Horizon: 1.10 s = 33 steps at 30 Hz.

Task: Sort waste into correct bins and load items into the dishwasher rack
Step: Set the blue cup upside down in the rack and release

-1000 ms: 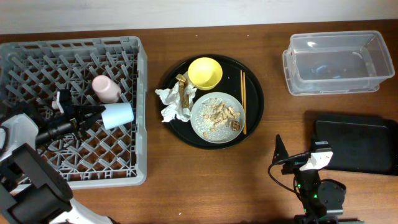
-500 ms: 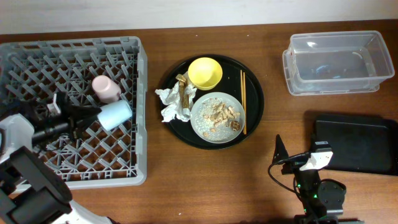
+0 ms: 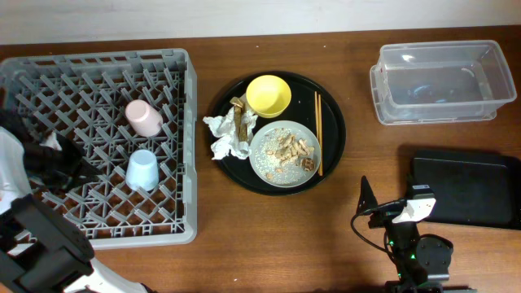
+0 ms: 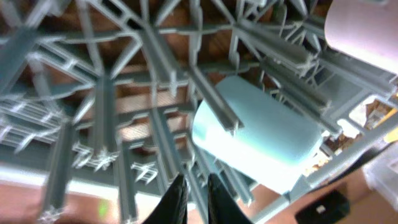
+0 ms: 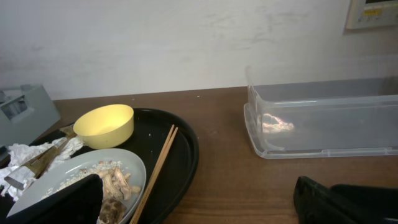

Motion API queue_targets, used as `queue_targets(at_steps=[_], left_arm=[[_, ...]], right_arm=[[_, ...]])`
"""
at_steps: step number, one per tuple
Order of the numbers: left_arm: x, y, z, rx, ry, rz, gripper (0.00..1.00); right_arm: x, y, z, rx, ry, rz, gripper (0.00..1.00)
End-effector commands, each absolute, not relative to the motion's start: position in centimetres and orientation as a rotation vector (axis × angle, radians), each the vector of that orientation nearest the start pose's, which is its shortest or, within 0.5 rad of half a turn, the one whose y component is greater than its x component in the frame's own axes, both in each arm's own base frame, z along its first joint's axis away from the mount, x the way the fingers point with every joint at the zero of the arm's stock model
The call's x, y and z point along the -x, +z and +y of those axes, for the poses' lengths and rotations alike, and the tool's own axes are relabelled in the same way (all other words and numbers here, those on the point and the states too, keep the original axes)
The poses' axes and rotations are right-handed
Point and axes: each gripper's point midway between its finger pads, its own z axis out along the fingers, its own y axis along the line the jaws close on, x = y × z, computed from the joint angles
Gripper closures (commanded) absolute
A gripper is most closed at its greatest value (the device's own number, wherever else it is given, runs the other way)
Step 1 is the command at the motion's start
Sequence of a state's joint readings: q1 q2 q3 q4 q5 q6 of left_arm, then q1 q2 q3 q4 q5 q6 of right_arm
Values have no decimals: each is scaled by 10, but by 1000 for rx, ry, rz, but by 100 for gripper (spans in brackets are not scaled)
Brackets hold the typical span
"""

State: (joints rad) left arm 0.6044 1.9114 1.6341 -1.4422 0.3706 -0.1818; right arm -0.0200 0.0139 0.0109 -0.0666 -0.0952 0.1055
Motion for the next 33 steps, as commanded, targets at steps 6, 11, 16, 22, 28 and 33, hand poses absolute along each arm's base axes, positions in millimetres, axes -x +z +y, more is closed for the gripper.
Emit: queue_targets(at_steps=[6, 11, 16, 22, 28, 33], left_arm=[[-322, 183, 113, 908, -462, 2899, 100], [-335, 176, 49, 579, -325, 3045, 100], [-334, 150, 44, 593, 120, 3077, 100], [-331, 124, 61, 654, 197, 3064, 100], [-322, 123, 90, 842, 244, 3027, 100], [-317, 130, 92, 886, 195, 3029, 100]], right_arm=[[-246, 157, 9, -43, 136, 1644, 2], [-246, 157, 9, -43, 136, 1646, 2], [-246, 156, 9, -44, 136, 1650, 2], [-246, 156, 9, -44, 136, 1650, 2], [-246, 156, 9, -44, 136, 1650, 2], [-246, 156, 9, -44, 136, 1650, 2]])
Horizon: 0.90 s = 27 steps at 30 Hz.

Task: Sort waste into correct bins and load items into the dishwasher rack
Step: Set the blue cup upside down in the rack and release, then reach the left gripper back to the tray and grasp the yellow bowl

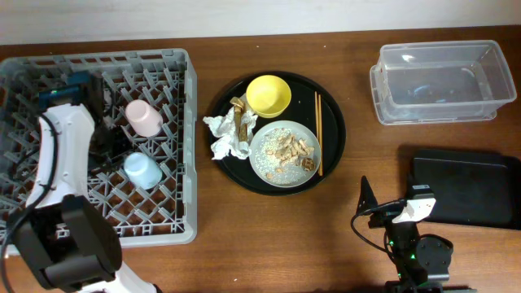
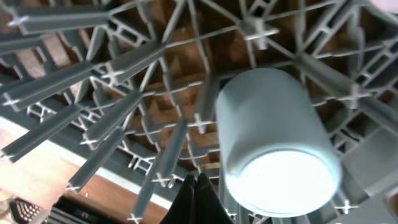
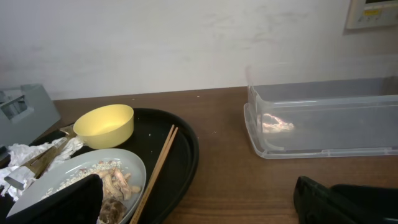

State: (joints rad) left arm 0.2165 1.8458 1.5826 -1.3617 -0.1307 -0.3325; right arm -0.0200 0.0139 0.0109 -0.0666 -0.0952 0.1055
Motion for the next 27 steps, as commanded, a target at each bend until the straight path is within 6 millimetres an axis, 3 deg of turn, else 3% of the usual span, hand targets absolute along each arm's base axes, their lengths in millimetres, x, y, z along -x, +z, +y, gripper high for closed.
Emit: queue_targets(at_steps=[1, 6, 10, 11, 12, 15, 19, 22, 26, 27], left_arm=[[-322, 138, 87, 883, 138, 3015, 100], [-340, 193, 60, 819, -123, 2879, 100], [-349, 240, 16, 446, -230, 2774, 100], [-349, 247, 3, 387, -235, 2756, 98], [-350, 252, -11, 328, -247, 2744, 86], [-357, 255, -48, 189, -281, 2726, 34], [-373, 259, -104, -13, -339, 2652, 5], [-387, 259, -154, -160, -393, 2585, 4], [-400, 238, -196, -265, -424, 2573, 6], [-408, 231, -205, -283, -419, 2562, 11]], right_arm=[[-246, 156, 9, -44, 136, 1650, 2], [-246, 156, 9, -44, 136, 1650, 2], [-246, 156, 9, -43, 136, 1650, 2], [-246, 156, 9, -44, 136, 1650, 2], [-246, 156, 9, -44, 136, 1650, 2], [-246, 156, 9, -44, 136, 1650, 2], [-246, 156, 9, -44, 136, 1650, 2], [-246, 156, 9, -44, 136, 1650, 2], [-246, 156, 9, -44, 136, 1650, 2], [-246, 156, 9, -44, 136, 1650, 2]])
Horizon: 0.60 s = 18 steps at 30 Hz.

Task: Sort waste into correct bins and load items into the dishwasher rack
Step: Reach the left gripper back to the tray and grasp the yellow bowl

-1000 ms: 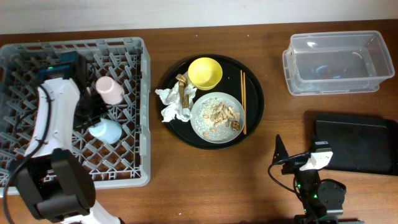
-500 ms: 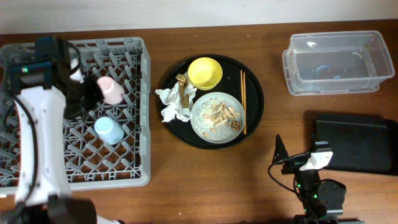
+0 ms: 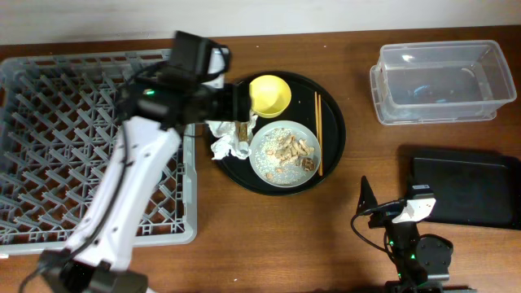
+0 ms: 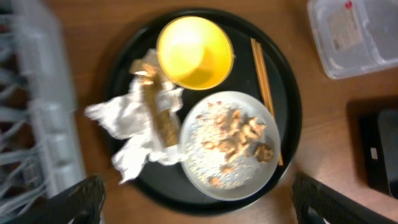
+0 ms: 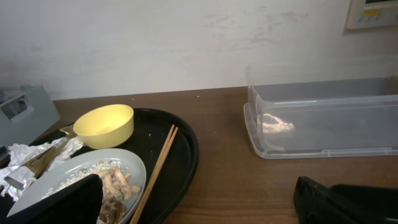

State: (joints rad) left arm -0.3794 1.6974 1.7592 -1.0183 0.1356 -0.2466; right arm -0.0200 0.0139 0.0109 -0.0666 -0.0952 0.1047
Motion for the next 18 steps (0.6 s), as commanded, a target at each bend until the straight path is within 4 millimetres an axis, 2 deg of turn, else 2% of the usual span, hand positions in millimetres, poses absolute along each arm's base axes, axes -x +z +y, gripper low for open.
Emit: queue_targets(at_steps=[1, 2, 4, 5, 6, 9, 11, 13, 16, 18], left_arm=[[-417, 223, -210, -320, -371, 2545, 23], [-423, 218, -210, -363, -319, 2534, 28], [-441, 201, -199, -412, -109, 2521, 27], [-447, 195, -195, -420, -45, 2520, 26], [-452, 189, -200, -475, -38, 2521, 26], [-456, 175, -222, -714, -22, 2478, 19], [-461, 169, -241, -904, 83, 2376, 18], [-472, 168, -255, -901, 178, 2305, 18], [-480, 160, -283, -918, 148, 2242, 16], [-484, 144, -294, -929, 141, 2236, 16]], right_arm=[[-246, 156, 9, -44, 136, 1650, 2], [-246, 156, 9, -44, 136, 1650, 2], [-246, 156, 9, -43, 136, 1650, 2], [-246, 156, 9, -44, 136, 1650, 2], [-246, 156, 9, -43, 136, 1650, 2], [-246, 156, 9, -44, 136, 1650, 2], [-246, 156, 9, -44, 136, 1650, 1], [-246, 156, 9, -44, 136, 1650, 2], [-246, 156, 9, -44, 136, 1650, 2], [-246, 156, 9, -43, 136, 1650, 2]])
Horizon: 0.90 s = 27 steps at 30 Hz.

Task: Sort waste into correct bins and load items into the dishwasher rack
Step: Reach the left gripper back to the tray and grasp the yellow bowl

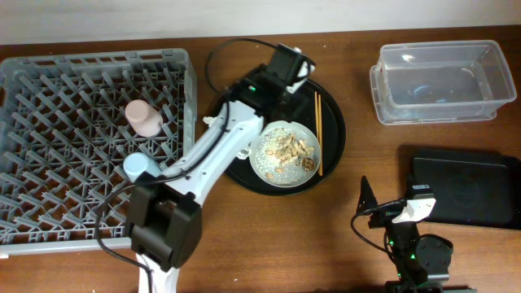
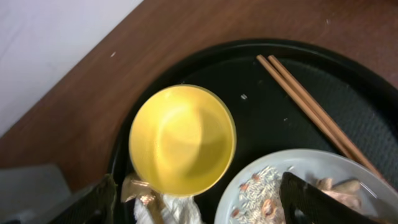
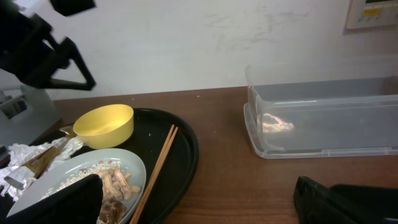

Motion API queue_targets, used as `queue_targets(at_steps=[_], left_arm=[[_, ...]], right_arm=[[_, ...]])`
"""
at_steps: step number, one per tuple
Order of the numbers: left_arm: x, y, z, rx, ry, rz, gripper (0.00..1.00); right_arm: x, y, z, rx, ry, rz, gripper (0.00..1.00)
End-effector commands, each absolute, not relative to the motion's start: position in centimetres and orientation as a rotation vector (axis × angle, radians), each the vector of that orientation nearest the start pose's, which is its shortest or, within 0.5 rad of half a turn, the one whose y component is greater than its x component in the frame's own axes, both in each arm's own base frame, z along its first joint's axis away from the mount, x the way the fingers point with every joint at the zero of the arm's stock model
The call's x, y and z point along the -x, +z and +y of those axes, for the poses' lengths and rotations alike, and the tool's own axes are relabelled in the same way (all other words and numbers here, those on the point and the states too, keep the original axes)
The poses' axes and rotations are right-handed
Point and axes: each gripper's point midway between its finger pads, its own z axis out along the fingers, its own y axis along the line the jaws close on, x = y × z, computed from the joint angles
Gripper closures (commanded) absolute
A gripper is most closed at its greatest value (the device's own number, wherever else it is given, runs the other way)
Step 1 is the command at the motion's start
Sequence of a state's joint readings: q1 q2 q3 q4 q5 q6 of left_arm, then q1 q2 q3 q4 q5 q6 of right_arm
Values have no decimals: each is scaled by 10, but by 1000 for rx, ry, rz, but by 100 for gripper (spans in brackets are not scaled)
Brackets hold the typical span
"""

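The yellow bowl [image 2: 182, 140] sits at the back of the black tray [image 2: 267, 59], directly under my left gripper [image 2: 199, 202], which hangs open and empty above it. In the overhead view the left arm [image 1: 244, 114] hides the bowl. Beside it lie wooden chopsticks [image 2: 317, 115], a grey plate [image 2: 292, 186] with food scraps and crumpled paper [image 2: 168, 211]. A pink cup [image 1: 140, 118] and a blue cup [image 1: 137, 167] stand in the grey rack [image 1: 49, 228]. My right gripper [image 3: 205, 205] rests open near the table's front, facing the tray [image 3: 186, 149].
A clear plastic bin [image 1: 444, 81] stands at the back right, and a black box [image 1: 464, 189] lies at the front right beside the right arm. The rack's wall [image 1: 192, 146] runs close along the tray's left side.
My left gripper has moved right from the tray's left edge by the rack to above the yellow bowl, and sits closer to it. The right arm has not moved.
My left gripper was shut low in the rack next to the blue cup, and still shut beside that cup a second later. Then it was open over the tray. Now it hangs open over the yellow bowl, with both cups left in the rack.
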State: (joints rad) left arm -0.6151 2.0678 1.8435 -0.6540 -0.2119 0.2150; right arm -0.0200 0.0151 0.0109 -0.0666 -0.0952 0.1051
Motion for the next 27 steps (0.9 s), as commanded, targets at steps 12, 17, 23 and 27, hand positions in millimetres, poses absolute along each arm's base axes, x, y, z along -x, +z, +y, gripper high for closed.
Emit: queue_targets(at_steps=[12, 17, 23, 27], left_arm=[[-504, 70, -302, -951, 164, 2275, 20], [-503, 68, -302, -957, 164, 2283, 41], [-496, 55, -302, -985, 145, 2313, 42], [-494, 45, -300, -999, 152, 2333, 44]], right_arm=[[-246, 156, 9, -44, 136, 1650, 2], [-246, 156, 9, -44, 136, 1650, 2], [-246, 156, 9, -44, 136, 1650, 2], [-246, 156, 9, -44, 136, 1650, 2]])
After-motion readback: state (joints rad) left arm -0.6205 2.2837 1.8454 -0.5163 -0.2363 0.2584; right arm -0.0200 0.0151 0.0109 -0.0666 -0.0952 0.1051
